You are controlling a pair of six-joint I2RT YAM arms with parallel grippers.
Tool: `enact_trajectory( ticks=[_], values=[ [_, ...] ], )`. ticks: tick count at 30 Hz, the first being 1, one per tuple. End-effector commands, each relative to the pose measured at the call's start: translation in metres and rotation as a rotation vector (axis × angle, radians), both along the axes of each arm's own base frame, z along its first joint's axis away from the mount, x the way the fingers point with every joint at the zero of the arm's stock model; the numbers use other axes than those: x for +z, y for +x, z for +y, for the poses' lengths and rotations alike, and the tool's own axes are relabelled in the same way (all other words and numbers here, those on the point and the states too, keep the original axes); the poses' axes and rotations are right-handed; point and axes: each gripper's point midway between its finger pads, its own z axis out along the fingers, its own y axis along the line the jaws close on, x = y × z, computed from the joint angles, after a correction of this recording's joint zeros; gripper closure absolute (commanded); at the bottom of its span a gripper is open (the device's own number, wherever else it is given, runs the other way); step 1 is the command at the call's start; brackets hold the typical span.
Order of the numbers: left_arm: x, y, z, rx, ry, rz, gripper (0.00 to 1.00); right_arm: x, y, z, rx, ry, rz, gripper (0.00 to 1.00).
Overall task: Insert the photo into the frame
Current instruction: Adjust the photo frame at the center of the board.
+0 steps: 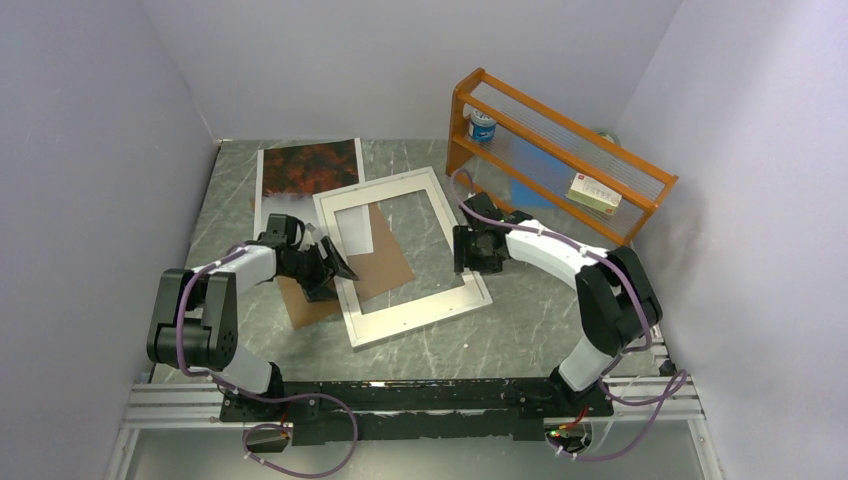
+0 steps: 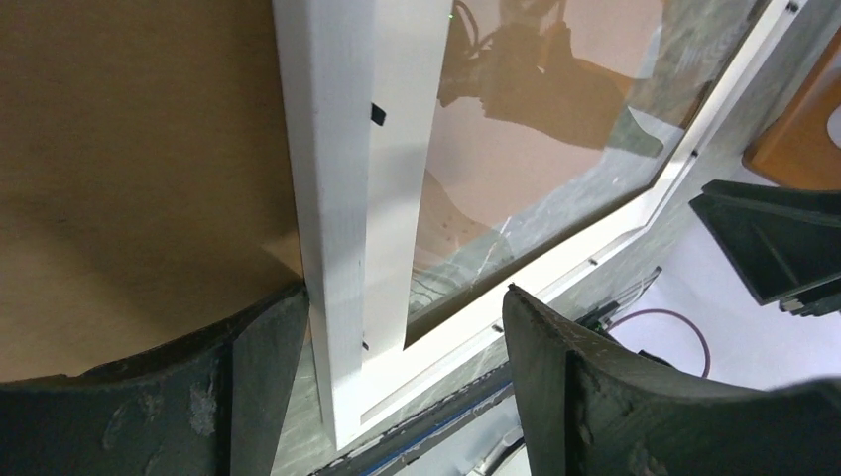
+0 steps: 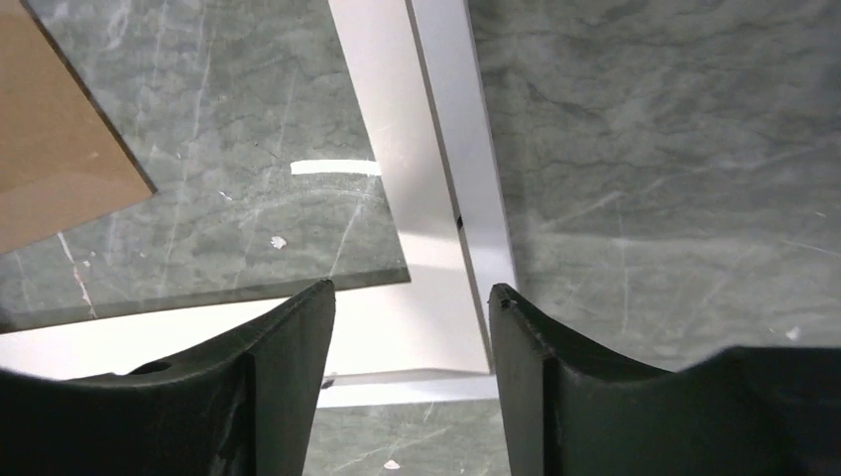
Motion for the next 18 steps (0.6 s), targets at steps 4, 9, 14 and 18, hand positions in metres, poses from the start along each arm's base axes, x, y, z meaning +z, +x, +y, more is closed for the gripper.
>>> enact_trajectory(
  ticks=[4,9,14,18],
  values=[
    [-0.008,-0.013,0.002,-0.002,0.106,0.059,0.19,0.030,0.009,-0.022,-0.117,-0.036,-0.106,0.36],
    [-0.002,-0.012,0.029,0.051,0.271,0.080,0.14,0.043,0.015,-0.006,-0.067,0.038,-0.141,0.37],
    [0.024,0.007,0.038,0.078,0.309,0.009,0.16,0.050,0.019,0.015,-0.030,0.118,-0.162,0.43],
    [0.053,0.041,0.059,0.126,0.352,-0.047,0.16,0.053,0.028,0.025,-0.036,0.144,-0.178,0.44]
  ],
)
